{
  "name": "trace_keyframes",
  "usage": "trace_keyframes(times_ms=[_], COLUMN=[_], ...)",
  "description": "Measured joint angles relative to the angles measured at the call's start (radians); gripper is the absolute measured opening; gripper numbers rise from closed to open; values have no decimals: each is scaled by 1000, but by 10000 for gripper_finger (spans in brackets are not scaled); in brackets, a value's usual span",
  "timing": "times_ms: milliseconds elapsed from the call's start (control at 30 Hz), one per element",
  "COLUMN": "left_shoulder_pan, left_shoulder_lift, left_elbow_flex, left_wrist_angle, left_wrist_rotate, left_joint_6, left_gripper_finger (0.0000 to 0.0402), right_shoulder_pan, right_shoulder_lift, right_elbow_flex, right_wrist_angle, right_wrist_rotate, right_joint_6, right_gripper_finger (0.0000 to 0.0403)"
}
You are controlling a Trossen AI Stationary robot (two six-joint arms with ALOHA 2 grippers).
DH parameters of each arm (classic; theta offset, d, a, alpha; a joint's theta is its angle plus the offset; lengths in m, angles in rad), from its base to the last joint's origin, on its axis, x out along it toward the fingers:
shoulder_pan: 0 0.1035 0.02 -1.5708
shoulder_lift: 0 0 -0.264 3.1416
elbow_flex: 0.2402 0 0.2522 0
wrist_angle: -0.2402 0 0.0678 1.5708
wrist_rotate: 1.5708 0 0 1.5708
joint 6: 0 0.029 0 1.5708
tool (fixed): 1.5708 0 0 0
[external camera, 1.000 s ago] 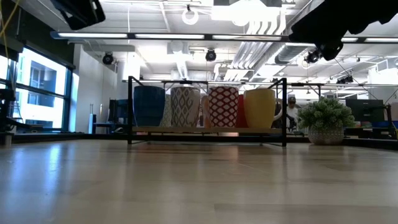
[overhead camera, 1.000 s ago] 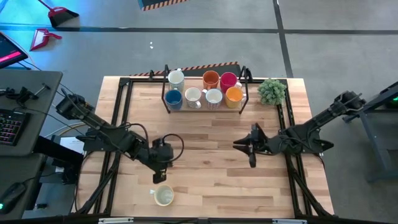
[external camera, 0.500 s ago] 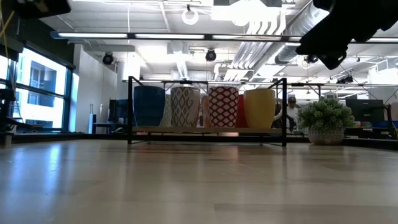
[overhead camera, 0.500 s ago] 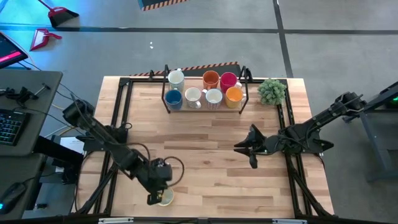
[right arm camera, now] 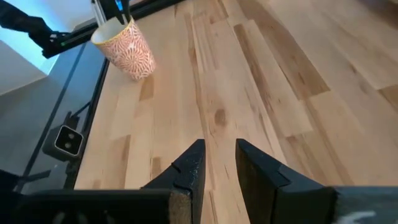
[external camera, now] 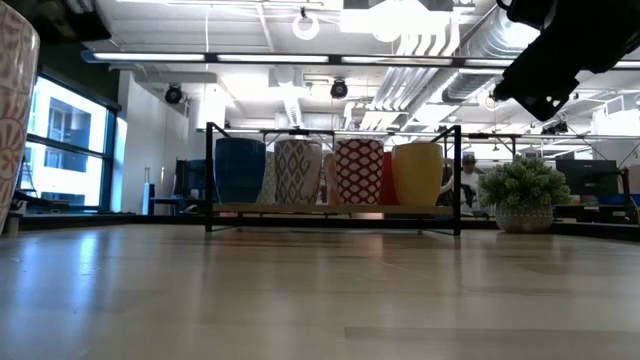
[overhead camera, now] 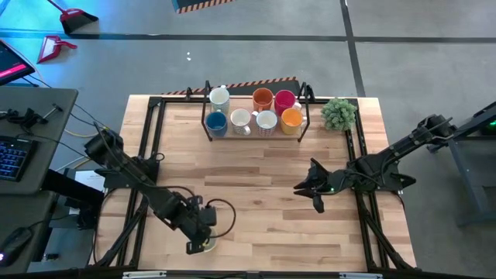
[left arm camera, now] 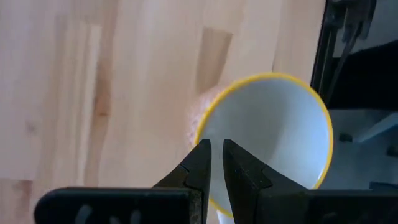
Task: Place coffee mugs
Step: Put the white yellow mug on the shelf
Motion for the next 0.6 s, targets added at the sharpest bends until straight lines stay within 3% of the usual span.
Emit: trace_keyframes(times_ms=[133, 367, 600], left_shoulder_pan=[16, 62, 97], left_shoulder_lift=[-4, -4, -4], left_elbow_flex=[70, 162, 161], left_wrist_angle=[-65, -147, -268], left_wrist_rotate=[-51, -21, -13], left_joint_6=[3, 107, 235], left_gripper_finger=[30, 36, 81], right_shoulder_pan=[0, 0, 0], right_shoulder_lift=[0, 0, 0], right_elbow_flex=[0, 0, 0], right_wrist_angle=[-34, -62, -62], right_wrist_rotate=[-14, -14, -14], right_joint_6=[0, -1, -2], right_gripper_finger=[78, 78, 78])
